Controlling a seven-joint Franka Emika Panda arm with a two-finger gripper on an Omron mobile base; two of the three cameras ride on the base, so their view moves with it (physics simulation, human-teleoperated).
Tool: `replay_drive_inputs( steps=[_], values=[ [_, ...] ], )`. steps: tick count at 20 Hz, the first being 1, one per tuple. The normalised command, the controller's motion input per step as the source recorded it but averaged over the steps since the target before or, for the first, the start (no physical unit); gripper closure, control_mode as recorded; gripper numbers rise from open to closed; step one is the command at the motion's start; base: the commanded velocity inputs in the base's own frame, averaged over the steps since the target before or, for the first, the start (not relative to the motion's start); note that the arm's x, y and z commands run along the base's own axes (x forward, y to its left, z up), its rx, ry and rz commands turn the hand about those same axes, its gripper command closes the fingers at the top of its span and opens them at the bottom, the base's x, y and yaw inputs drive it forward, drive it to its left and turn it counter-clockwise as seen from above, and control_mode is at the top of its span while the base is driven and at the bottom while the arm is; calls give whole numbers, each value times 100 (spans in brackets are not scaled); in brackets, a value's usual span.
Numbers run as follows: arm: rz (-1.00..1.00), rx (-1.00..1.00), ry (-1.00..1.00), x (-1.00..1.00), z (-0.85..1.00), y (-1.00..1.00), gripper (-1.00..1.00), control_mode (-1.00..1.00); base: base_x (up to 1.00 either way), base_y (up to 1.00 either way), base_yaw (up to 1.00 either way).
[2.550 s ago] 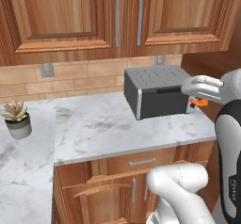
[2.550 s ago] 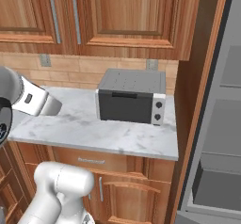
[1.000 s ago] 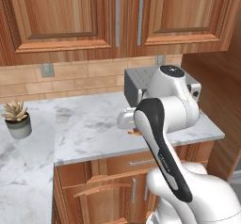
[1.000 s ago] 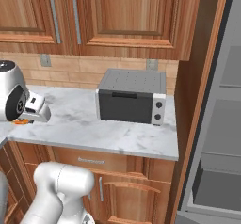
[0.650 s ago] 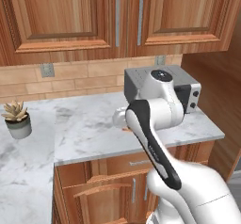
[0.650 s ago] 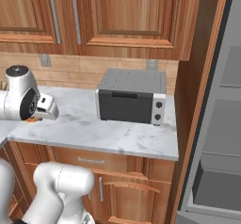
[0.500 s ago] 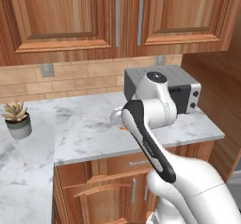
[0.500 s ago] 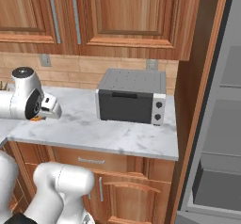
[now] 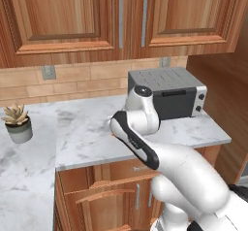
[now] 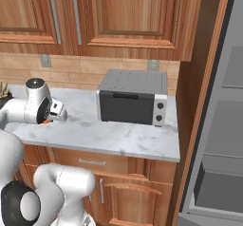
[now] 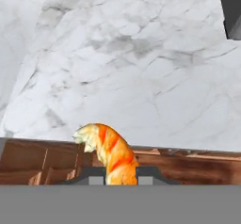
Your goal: Open the fridge, remove the pear, broccoli, and shrimp, and place them on any counter.
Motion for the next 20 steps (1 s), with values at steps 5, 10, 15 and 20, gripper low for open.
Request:
replay_drive_inputs(
  steps=[5,10,15,20],
  values=[
    [0,0,0,64,-55,31,100,-100,0,0,0],
    [0,0,0,53,-55,26,100,-100,0,0,0],
    [0,0,0,45,-39,13,100,-100,0,0,0],
    [0,0,0,34,-31,8,100,-100,0,0,0]
  ],
)
